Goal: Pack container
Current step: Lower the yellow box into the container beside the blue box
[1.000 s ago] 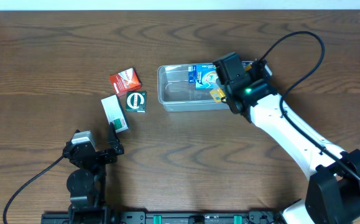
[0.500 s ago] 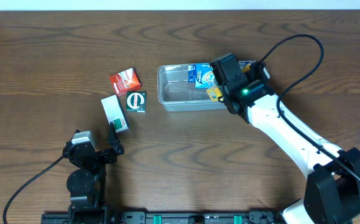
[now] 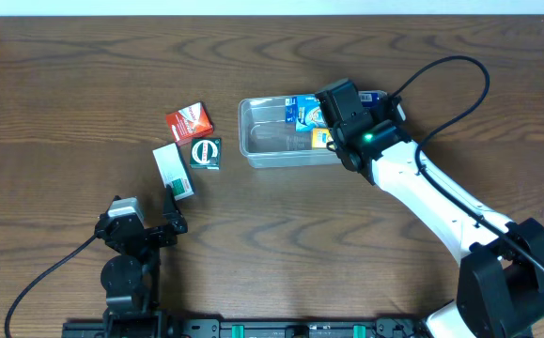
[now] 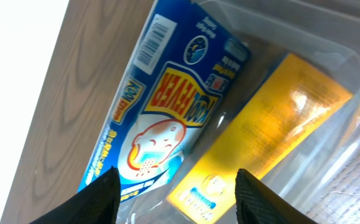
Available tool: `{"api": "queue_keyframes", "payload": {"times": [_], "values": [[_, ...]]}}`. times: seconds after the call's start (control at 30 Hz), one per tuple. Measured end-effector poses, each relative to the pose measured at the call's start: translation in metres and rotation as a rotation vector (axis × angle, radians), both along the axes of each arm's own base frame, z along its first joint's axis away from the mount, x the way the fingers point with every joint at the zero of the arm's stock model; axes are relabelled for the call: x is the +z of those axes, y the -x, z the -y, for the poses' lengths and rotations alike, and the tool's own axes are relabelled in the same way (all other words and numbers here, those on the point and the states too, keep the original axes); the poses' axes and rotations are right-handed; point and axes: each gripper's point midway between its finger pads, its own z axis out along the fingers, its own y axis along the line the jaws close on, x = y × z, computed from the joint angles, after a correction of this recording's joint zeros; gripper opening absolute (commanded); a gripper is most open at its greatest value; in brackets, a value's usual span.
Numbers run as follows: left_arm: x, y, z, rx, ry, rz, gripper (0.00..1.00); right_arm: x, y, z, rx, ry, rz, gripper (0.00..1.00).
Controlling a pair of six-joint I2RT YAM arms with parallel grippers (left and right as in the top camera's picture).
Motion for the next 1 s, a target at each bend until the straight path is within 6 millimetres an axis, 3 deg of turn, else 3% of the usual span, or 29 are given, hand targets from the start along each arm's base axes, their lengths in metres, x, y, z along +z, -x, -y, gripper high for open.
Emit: {"api": "queue_keyframes", "payload": {"times": [0.2, 0.33, 0.4, 0.7, 0.87, 1.0], "values": [[0.000, 0.000, 0.000, 0.000, 0.000, 0.000, 0.98, 0.004, -0.006, -0.009, 0.139, 0.057, 0.019, 0.72], [0.000, 0.000, 0.000, 0.000, 0.000, 0.000, 0.98, 0.001, -0.002, -0.011, 0.304, 0.173, -0.010, 0.73], [0.000, 0.000, 0.000, 0.000, 0.000, 0.000, 0.98, -0.002, 0.002, -0.012, 0.384, 0.221, -0.031, 0.67], [0.000, 0.000, 0.000, 0.000, 0.000, 0.000, 0.98, -0.020, 0.026, -0.015, 0.717, 0.312, -0.155, 0.17], [0.000, 0.000, 0.000, 0.000, 0.000, 0.000, 0.98, -0.026, 0.035, -0.013, 0.803, 0.288, -0.199, 0.05], [0.000, 0.000, 0.000, 0.000, 0.000, 0.000, 0.98, -0.028, 0.036, -0.008, 0.830, 0.269, -0.213, 0.03]]}}
